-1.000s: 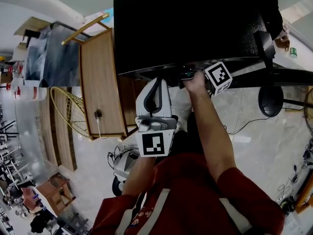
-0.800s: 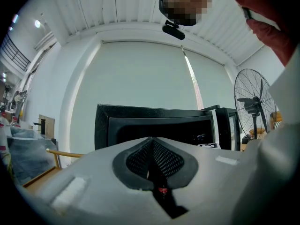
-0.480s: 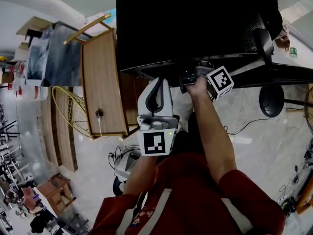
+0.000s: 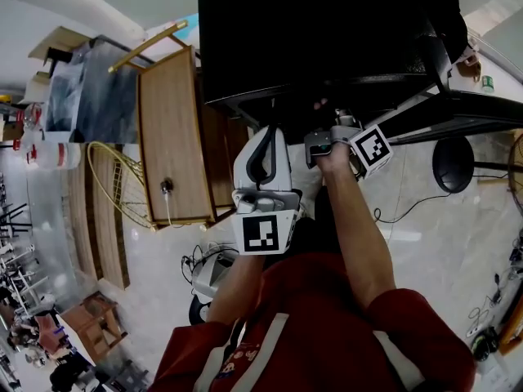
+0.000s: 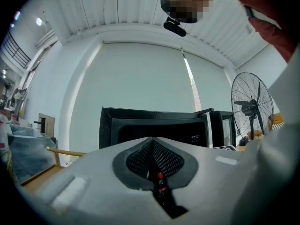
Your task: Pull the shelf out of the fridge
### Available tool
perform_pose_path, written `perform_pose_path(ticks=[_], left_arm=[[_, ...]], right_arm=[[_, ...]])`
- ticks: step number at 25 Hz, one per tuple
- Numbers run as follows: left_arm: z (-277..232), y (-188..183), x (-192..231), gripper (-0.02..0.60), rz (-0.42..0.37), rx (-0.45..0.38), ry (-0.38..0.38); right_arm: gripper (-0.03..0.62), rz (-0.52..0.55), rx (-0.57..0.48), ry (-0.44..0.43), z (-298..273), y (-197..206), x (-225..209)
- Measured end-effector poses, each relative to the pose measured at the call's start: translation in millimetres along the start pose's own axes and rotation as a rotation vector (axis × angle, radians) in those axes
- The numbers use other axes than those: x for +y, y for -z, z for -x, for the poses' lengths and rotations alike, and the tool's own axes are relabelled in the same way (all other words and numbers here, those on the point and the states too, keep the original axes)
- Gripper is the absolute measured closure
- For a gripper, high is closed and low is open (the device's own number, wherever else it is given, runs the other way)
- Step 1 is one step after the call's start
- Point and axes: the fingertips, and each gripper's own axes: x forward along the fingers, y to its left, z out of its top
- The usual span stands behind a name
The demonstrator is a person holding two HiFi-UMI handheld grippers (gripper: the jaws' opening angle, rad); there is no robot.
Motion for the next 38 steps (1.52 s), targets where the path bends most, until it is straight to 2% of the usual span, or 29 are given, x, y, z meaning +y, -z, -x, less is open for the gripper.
perform_pose_path(ticks=[7,22,30,38], left_arm=[[20,-8,-3,0.581,0.001,-0.034,0.013],[76,-20,-12,0.581,0.009,-0.069,0.028],[104,-38,-26,0.581,-0.001,-0.092,0.009],[143,-42,-49,0.581,-0.024,-0.08,-0.061]], right_arm=[[0.585,0.04,0.004,-0.006,24,4,13],[0.582,0.002,-0.026,0.008,99,11,16],[0.58,-0.005,-0.004,0.002,140,7,24],[0.579,-0.015,0.046,0.014,191,-3,32]])
